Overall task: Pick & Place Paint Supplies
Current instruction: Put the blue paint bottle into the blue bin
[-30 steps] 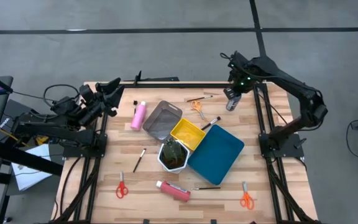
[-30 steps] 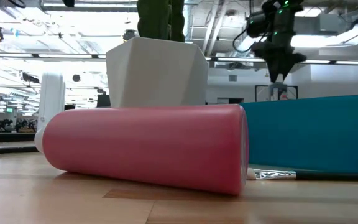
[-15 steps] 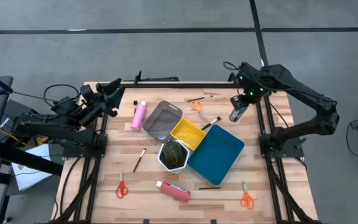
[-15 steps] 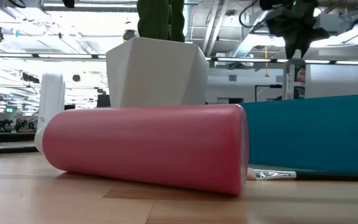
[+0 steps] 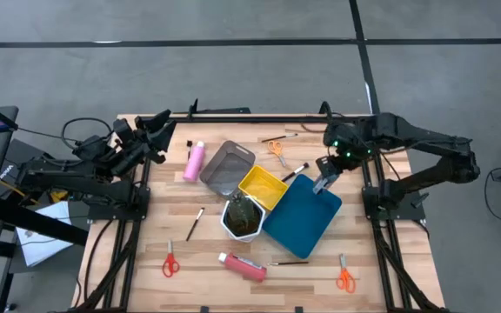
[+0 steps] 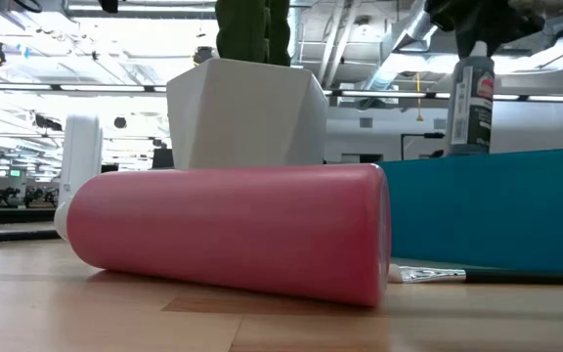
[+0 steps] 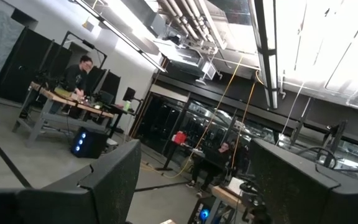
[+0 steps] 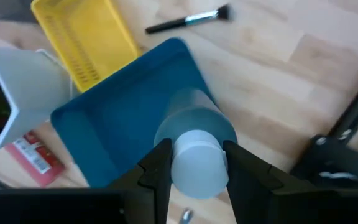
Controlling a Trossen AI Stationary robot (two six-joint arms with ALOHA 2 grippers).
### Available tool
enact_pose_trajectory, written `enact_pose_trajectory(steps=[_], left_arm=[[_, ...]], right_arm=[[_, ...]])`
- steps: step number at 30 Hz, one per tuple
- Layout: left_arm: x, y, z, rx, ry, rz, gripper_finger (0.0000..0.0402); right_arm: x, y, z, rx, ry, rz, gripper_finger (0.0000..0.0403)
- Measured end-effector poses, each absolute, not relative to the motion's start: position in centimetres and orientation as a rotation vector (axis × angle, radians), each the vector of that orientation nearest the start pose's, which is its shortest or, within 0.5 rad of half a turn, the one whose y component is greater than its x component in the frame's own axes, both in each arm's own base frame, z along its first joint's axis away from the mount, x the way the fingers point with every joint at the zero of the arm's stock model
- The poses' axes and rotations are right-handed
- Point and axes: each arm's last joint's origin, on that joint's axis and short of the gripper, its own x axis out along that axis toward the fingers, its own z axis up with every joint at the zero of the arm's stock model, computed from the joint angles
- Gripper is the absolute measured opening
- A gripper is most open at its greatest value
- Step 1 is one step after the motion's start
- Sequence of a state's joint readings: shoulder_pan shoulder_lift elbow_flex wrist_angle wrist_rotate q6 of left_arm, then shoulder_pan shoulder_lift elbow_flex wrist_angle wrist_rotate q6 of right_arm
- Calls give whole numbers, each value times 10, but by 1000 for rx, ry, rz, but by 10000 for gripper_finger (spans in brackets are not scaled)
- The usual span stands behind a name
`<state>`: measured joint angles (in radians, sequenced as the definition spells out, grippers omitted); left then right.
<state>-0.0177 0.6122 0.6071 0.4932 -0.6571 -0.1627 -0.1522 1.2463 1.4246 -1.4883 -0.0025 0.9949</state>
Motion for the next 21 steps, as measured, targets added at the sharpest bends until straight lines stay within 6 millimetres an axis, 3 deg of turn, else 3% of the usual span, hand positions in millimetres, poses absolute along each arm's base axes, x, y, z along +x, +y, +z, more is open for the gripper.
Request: enact_pose_trajectory(steps=[12,21], left_arm=[[143,15,350,-299,-462,596,294],[150,15,346,-290,-435,600,294]], right_arm=[[212,27,350,1009,1170,-799,113],[230,48,329,955,1231,-921,113]])
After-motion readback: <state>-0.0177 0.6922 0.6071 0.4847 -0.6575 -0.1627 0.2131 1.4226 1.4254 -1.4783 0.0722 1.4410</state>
